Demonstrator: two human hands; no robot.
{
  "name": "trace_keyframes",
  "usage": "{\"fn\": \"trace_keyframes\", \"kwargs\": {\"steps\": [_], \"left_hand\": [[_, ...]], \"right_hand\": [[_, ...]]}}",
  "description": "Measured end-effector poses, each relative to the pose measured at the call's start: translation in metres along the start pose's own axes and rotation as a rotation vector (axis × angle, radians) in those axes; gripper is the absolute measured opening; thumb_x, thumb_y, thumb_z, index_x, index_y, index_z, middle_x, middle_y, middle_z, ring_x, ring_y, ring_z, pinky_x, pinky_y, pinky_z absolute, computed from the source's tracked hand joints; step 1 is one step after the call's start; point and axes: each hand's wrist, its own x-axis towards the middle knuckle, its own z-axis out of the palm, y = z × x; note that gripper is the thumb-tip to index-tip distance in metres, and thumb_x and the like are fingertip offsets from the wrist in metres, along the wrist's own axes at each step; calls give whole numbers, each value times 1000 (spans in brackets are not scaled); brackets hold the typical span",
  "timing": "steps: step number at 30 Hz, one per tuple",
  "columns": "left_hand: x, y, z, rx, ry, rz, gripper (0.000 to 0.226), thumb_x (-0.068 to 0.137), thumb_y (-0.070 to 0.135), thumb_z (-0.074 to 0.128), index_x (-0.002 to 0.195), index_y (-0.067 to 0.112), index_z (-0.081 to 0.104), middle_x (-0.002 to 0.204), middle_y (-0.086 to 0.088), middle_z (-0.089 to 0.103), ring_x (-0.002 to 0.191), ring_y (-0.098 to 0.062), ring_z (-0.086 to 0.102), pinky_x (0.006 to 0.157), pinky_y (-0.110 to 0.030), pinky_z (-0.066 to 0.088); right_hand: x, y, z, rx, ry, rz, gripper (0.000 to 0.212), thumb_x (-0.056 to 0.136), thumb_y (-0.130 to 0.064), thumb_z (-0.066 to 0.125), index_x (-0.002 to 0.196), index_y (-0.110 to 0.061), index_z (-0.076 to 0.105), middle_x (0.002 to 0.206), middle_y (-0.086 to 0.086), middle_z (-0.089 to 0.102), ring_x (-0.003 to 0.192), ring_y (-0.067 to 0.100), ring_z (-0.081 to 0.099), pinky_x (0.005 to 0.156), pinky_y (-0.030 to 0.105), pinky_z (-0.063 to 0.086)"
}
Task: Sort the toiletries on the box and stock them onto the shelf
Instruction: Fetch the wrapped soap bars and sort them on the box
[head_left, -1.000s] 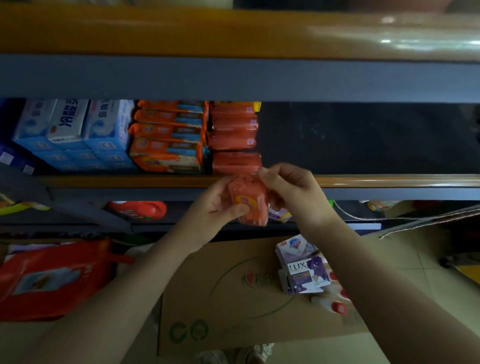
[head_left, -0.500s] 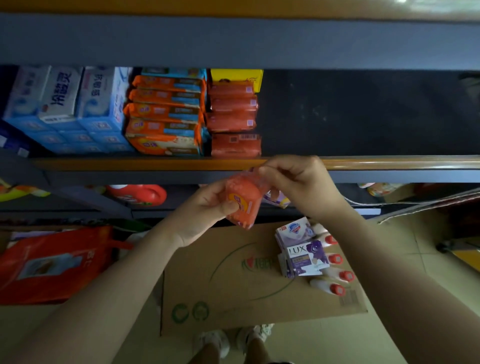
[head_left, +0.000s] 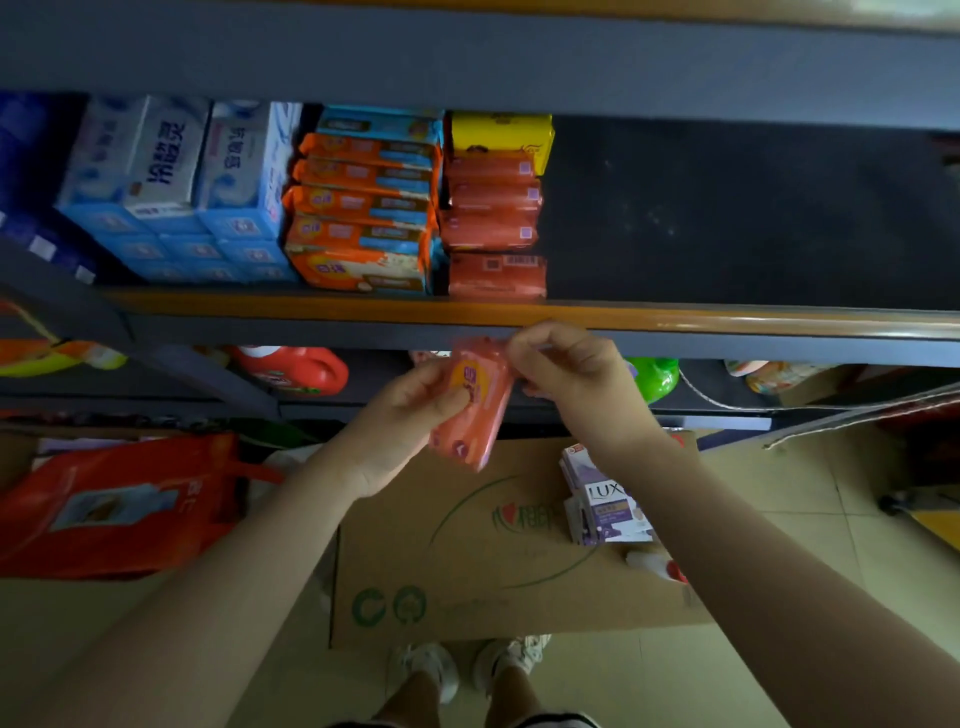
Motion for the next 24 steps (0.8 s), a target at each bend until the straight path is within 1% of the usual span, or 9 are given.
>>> {"fn": "trace_keyframes", "kwargs": {"steps": [4,7,9,11,13,16,18,22,24], "left_hand": [[-24,4,-9,20,159,-7,38,67,40,67,100,22,63,82,7,73,75,-9,68,66,-25,51],[-51,7,-15,104,264,-74,27,74,33,59,96,19,64,77,4,71,71,-12,65,61,-23,49],[-73,5,-16,185,303,-99,17,83,29,59,96,20,65,81,1,69,71,-13,64,62,-23,49],[-93,4,-15,224,417,-80,8,88,26,58,92,22,64,86,-2,67,75,-14,63,68,-27,48],[-114,3,-10,237,557,-41,8,87,30,62,89,22,64,88,-3,67,79,-17,63,74,-31,48],[-148,1,-3,286,724,34,10,90,27,59,90,20,65,91,-6,69,85,-18,65,80,-34,50],[-175,-3,1,348,804,46,13,94,21,52,92,18,65,91,-6,68,87,-18,63,84,-36,48],[-239,-12,-10,700,970,-26,20,94,18,53,106,8,66,97,-5,67,90,-15,60,69,-12,39],[-279,-19,-25,851,1070,-76,23,92,16,55,109,5,65,100,-11,69,94,-24,64,73,-18,41]], "right_hand": [[-7,3,22,-206,-179,-117,24,81,-15,71,93,-29,55,93,-11,63,84,4,62,75,15,50],[-6,-1,34,-322,-329,-130,22,79,-15,73,93,-22,57,96,-4,64,89,3,63,80,18,50],[-9,-3,47,-235,-361,10,21,83,-14,69,98,-17,55,104,4,62,97,14,63,86,28,49],[-19,-7,67,-1,-360,269,36,87,-17,64,118,-14,46,113,8,58,98,18,61,87,35,51],[-33,-8,86,175,-440,453,34,90,-22,60,121,-15,47,107,7,62,87,16,64,83,33,54],[-56,-5,108,255,-616,532,11,91,-17,56,101,-19,59,90,2,68,78,14,66,82,31,54],[-69,-7,122,237,-702,544,13,91,-18,56,103,-21,58,86,-3,69,75,11,66,77,29,54],[-82,-14,160,103,-773,547,29,90,-22,58,119,-20,52,95,-3,67,83,13,63,83,33,51],[-85,-22,189,-23,-807,464,33,90,-20,59,122,-17,50,104,2,66,86,15,63,79,29,52]]}}
